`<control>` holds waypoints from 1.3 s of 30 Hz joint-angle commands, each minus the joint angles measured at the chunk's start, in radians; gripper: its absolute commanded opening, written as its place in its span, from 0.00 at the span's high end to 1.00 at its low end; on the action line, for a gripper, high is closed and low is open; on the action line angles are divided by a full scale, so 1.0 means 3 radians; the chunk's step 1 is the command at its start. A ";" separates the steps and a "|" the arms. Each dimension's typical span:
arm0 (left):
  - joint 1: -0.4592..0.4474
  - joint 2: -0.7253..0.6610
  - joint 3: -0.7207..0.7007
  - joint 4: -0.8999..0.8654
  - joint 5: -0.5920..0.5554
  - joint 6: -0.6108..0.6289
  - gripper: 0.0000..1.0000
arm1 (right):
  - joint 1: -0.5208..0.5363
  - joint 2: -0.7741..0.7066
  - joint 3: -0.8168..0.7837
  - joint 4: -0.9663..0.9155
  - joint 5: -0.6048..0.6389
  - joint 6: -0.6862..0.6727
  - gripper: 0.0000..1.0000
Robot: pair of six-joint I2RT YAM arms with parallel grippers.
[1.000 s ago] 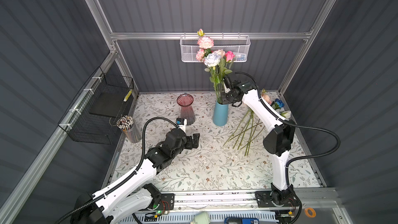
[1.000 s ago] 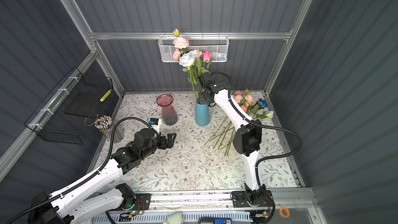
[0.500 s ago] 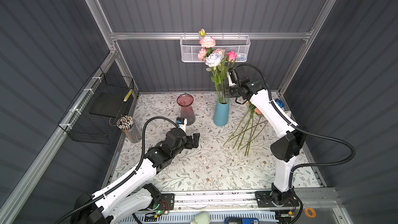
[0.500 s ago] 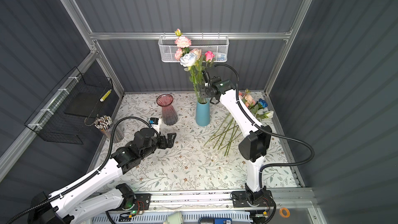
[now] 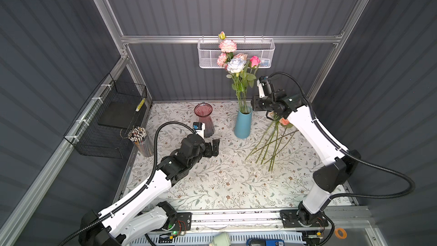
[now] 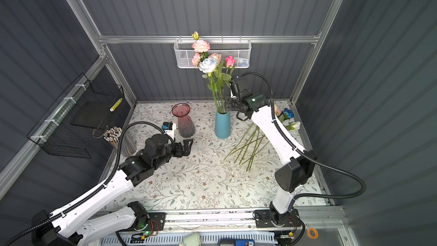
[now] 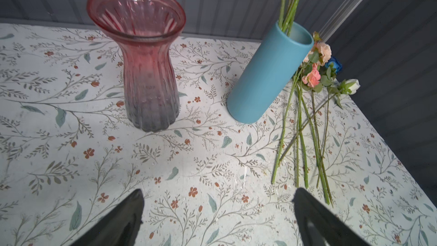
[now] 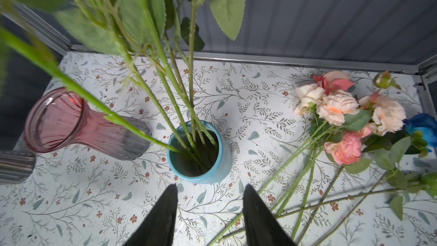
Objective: Arrange flowers in a vase
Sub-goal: Move the vase to the top-center of the table, then move the vase to the center of the table.
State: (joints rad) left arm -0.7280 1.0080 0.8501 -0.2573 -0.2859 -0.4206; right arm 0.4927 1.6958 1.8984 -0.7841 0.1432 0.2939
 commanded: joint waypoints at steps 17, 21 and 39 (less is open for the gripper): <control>0.1253 0.1641 0.2733 -0.1829 0.0206 0.0195 0.15 | -0.0157 -0.1708 -0.1678 0.0515 0.0332 0.0164 0.39; 0.1385 0.2092 0.3114 -0.2084 0.0372 0.0239 0.17 | -0.0237 -0.1863 -0.1854 0.0547 0.0292 0.0168 0.39; 0.1473 0.3284 0.3980 -0.2589 0.0429 0.0441 0.23 | -0.0436 -0.2217 -0.2263 0.0620 0.0059 0.0168 0.38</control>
State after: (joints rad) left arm -0.2974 1.9694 1.9984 -0.9928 -0.1780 -0.3161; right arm 0.3672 1.0462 1.2297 -0.6140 0.1776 0.3382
